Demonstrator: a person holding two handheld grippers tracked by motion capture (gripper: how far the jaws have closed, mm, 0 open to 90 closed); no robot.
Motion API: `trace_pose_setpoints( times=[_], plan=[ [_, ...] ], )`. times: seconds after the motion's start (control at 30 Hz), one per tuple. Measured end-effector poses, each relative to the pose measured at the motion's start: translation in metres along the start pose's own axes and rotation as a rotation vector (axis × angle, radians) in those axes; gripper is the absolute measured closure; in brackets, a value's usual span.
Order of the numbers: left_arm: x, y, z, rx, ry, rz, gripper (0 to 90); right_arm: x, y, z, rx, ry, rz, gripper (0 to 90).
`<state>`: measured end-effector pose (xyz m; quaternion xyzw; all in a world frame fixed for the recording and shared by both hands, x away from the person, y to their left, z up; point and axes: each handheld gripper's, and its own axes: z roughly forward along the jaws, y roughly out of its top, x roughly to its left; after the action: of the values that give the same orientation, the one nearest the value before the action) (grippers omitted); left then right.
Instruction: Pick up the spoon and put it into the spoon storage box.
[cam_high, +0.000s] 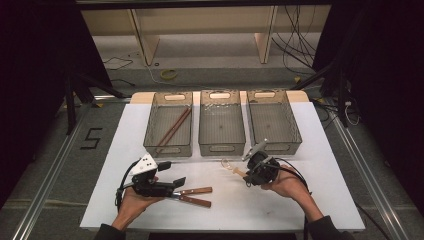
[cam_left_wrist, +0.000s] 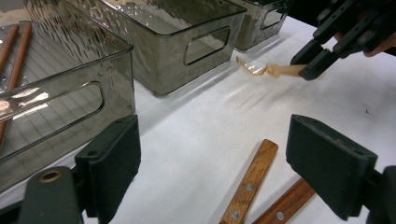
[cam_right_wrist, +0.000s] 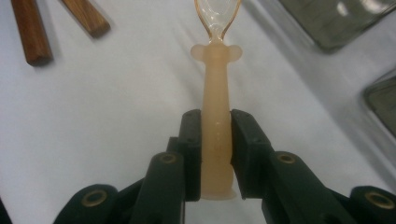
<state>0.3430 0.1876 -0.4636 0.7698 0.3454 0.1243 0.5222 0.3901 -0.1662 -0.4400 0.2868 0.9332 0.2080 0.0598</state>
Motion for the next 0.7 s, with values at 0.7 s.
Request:
trace_pose_setpoints(
  times=[0.7],
  plan=[
    [0.004, 0.000, -0.001, 0.000, 0.005, -0.005, 17.1, -0.013, 0.036, -0.031, -0.137, -0.025, 0.000, 75.6]
  ],
)
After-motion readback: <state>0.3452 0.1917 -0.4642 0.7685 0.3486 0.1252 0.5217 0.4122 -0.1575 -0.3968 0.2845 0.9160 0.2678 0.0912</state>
